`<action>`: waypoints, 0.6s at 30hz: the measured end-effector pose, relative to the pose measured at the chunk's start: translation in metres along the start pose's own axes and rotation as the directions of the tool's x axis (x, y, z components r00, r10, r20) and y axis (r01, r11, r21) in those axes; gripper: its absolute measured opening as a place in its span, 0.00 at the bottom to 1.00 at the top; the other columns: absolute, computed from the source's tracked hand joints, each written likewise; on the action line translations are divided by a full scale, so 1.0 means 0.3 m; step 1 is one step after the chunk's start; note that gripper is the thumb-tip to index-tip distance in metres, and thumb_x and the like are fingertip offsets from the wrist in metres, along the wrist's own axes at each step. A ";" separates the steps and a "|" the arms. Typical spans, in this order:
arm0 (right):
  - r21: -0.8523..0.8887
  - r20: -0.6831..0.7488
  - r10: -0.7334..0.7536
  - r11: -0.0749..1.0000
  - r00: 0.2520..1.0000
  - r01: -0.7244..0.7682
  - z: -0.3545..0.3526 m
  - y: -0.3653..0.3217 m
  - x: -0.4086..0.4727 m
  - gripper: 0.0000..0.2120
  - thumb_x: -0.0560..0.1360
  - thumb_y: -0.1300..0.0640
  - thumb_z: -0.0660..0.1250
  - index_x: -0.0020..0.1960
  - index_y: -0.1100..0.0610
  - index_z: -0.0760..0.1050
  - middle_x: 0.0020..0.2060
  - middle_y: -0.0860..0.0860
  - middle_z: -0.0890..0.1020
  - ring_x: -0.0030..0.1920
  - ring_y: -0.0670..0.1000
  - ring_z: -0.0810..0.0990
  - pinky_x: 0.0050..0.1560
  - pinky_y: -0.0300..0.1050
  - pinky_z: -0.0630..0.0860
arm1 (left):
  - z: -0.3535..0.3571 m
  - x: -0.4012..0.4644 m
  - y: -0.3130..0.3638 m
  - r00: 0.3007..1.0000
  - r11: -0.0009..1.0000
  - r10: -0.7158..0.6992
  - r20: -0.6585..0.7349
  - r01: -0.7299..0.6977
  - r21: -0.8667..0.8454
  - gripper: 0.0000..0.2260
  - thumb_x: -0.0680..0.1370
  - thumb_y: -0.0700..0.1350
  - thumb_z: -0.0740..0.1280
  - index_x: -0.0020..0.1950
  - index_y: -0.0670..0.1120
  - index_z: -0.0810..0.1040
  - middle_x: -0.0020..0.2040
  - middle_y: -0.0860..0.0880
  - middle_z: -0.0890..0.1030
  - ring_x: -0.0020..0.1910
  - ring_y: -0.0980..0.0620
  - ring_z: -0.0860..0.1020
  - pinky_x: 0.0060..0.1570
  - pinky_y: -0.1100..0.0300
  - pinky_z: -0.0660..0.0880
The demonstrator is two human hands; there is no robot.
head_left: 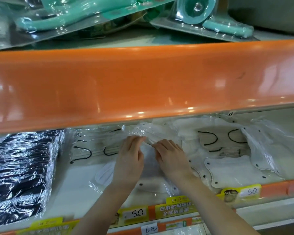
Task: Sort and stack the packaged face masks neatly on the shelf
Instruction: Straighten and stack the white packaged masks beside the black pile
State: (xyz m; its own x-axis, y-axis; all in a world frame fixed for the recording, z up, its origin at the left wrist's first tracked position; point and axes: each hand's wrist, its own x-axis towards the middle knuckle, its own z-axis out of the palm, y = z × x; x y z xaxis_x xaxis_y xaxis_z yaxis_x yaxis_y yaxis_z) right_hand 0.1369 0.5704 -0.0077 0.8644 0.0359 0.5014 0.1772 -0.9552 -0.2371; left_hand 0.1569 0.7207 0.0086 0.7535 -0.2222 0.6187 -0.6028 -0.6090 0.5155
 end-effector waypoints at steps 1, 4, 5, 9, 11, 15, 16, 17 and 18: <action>-0.012 -0.027 -0.029 1.000 0.999 0.028 0.001 -0.012 0.006 0.13 0.69 0.56 0.58 0.44 0.52 0.82 0.40 0.47 0.81 0.38 0.52 0.80 0.37 0.42 0.75 | -0.011 -0.007 -0.023 0.997 0.989 0.067 -0.044 -0.060 0.136 0.17 0.72 0.33 0.59 0.57 0.45 0.75 0.52 0.47 0.79 0.51 0.46 0.73 0.52 0.57 0.70; -0.059 -0.046 -0.136 0.989 0.990 0.133 0.024 -0.034 0.009 0.11 0.65 0.60 0.65 0.44 0.51 0.82 0.41 0.47 0.80 0.39 0.51 0.79 0.40 0.42 0.71 | -0.062 -0.025 -0.075 0.988 0.872 0.141 -0.064 -0.093 0.481 0.11 0.68 0.33 0.71 0.46 0.46 0.80 0.45 0.49 0.81 0.50 0.45 0.71 0.46 0.52 0.67; -0.056 -0.027 -0.159 0.986 0.987 0.157 0.030 -0.044 0.004 0.11 0.65 0.60 0.65 0.44 0.50 0.82 0.42 0.47 0.80 0.39 0.51 0.79 0.42 0.40 0.68 | -0.078 -0.030 -0.091 0.990 0.841 0.141 -0.023 -0.108 0.530 0.10 0.66 0.34 0.74 0.42 0.46 0.81 0.43 0.50 0.80 0.50 0.45 0.72 0.46 0.52 0.66; -0.032 0.073 -0.260 0.964 0.963 0.263 0.051 -0.068 -0.030 0.12 0.64 0.59 0.66 0.44 0.51 0.82 0.43 0.46 0.81 0.41 0.50 0.79 0.43 0.40 0.68 | -0.121 -0.070 -0.163 0.977 0.810 0.119 0.177 -0.199 0.552 0.14 0.58 0.35 0.79 0.34 0.48 0.79 0.34 0.51 0.78 0.36 0.47 0.77 0.40 0.55 0.67; -0.009 0.145 -0.271 0.961 0.952 0.275 0.061 -0.073 -0.053 0.18 0.56 0.63 0.75 0.44 0.52 0.82 0.42 0.46 0.82 0.41 0.50 0.80 0.41 0.39 0.73 | -0.136 -0.100 -0.180 0.963 0.811 0.069 0.261 -0.206 0.548 0.14 0.56 0.36 0.81 0.34 0.47 0.79 0.32 0.50 0.78 0.32 0.47 0.78 0.35 0.56 0.71; 0.011 0.240 -0.222 0.974 0.945 0.226 0.083 -0.073 -0.085 0.22 0.52 0.65 0.79 0.44 0.51 0.81 0.42 0.45 0.81 0.40 0.48 0.79 0.37 0.38 0.74 | -0.148 -0.166 -0.198 0.948 0.766 0.016 0.319 -0.216 0.605 0.16 0.51 0.36 0.81 0.29 0.47 0.77 0.29 0.50 0.76 0.35 0.46 0.76 0.35 0.55 0.68; 0.019 0.236 -0.211 0.977 0.949 0.212 0.087 -0.074 -0.088 0.21 0.53 0.65 0.79 0.43 0.51 0.80 0.42 0.45 0.81 0.40 0.48 0.79 0.37 0.38 0.74 | -0.150 -0.176 -0.204 0.951 0.756 0.022 0.308 -0.217 0.617 0.15 0.52 0.36 0.80 0.29 0.47 0.77 0.30 0.50 0.76 0.37 0.45 0.74 0.37 0.55 0.64; 0.015 0.229 -0.207 0.978 0.951 0.209 0.089 -0.076 -0.090 0.20 0.54 0.64 0.78 0.43 0.51 0.81 0.42 0.45 0.81 0.39 0.49 0.79 0.36 0.38 0.74 | -0.152 -0.185 -0.211 0.956 0.758 0.030 0.293 -0.212 0.617 0.14 0.54 0.37 0.80 0.30 0.47 0.77 0.31 0.50 0.76 0.39 0.45 0.74 0.38 0.54 0.62; 0.013 0.210 -0.211 0.977 0.955 0.213 0.091 -0.080 -0.090 0.17 0.56 0.63 0.78 0.43 0.52 0.81 0.41 0.45 0.81 0.39 0.49 0.79 0.36 0.39 0.75 | -0.154 -0.192 -0.218 0.960 0.771 0.036 0.276 -0.202 0.603 0.13 0.56 0.37 0.79 0.31 0.48 0.77 0.33 0.50 0.77 0.39 0.45 0.75 0.39 0.54 0.62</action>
State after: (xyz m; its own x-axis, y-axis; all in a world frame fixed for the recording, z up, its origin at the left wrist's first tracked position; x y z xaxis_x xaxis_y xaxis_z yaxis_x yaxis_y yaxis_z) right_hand 0.1221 0.6002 -0.0382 0.8866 0.2975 0.3541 0.3634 -0.9217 -0.1355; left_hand 0.1406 0.8086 -0.0332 0.7744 -0.4454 0.4493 -0.4592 -0.8842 -0.0852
